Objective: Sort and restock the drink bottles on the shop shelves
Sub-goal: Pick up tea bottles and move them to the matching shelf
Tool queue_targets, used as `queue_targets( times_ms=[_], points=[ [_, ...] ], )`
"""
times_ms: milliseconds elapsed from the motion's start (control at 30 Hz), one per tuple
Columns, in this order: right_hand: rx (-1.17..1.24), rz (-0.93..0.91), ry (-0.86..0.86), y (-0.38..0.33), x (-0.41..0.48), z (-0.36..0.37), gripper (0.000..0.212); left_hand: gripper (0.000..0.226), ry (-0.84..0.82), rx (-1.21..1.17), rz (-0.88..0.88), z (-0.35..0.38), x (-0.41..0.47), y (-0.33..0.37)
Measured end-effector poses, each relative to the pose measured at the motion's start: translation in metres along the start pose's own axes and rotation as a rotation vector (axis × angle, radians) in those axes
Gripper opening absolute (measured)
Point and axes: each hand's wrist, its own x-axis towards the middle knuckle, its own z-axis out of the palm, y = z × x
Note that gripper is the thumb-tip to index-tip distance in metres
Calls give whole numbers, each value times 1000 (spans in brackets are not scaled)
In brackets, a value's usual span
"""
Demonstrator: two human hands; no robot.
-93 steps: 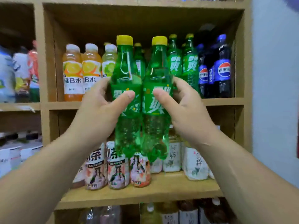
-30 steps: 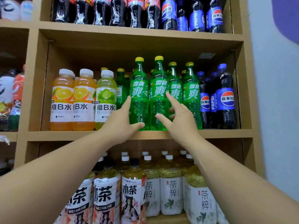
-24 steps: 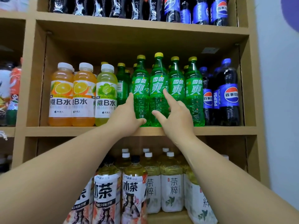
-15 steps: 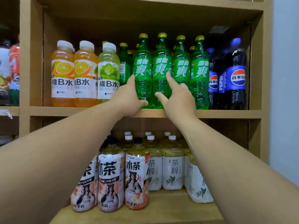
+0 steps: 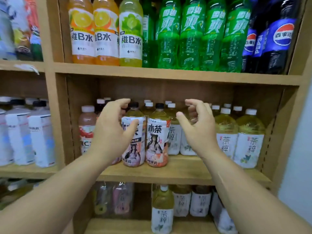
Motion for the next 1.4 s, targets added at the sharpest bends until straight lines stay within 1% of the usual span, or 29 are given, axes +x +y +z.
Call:
queue_targets(
  times_ms=[100,167,233,300,367,467,567,633,733,833,900,1067,1233,1267,1333,1400],
  points=[
    [-6,199,-156,16,-27,27,47,65,-74,36,-184,14,-29,-26],
    [-18,273,-215,27,-36,42,58,69,-107,41,-239,23,-48,-37],
    [-11,344,-279,36,-43,55,67,74,-183,69,-257,34,-66,-49],
    [30,409,-333,40,-58,71,75,83,-312,62,-301,43,-82,-63],
    [25,420,-335,43,-75,83,86,91,-409,45,-318,49,-94,-72],
    [-47,403,-300,44,-93,91,92,93,-450,71,-255,51,-102,-77],
    [-81,435,-254,38,-101,91,88,84,-468,59,-240,40,-103,-80],
    [-85,402,-173,25,-115,90,78,73,-431,30,-225,27,-111,-88],
    [-21,286,-63,-2,-146,100,61,49,-277,5,-183,0,-132,-111],
    [49,219,-69,-29,-182,127,50,35,-121,13,-178,-34,-157,-144],
    [95,183,-112,-46,-205,150,46,34,-105,11,-212,-59,-172,-173],
    [210,181,-273,-92,-257,225,29,38,-156,28,-376,-123,-201,-254],
    [197,172,-439,-141,-292,305,20,45,-237,87,-524,-178,-215,-339],
    [189,196,-484,-148,-295,319,22,47,-247,101,-542,-186,-217,-354],
    [160,294,-609,-160,-298,343,34,52,-265,109,-589,-198,-217,-380],
    [85,365,-720,-165,-296,364,46,58,-288,96,-594,-205,-212,-402]
  ],
)
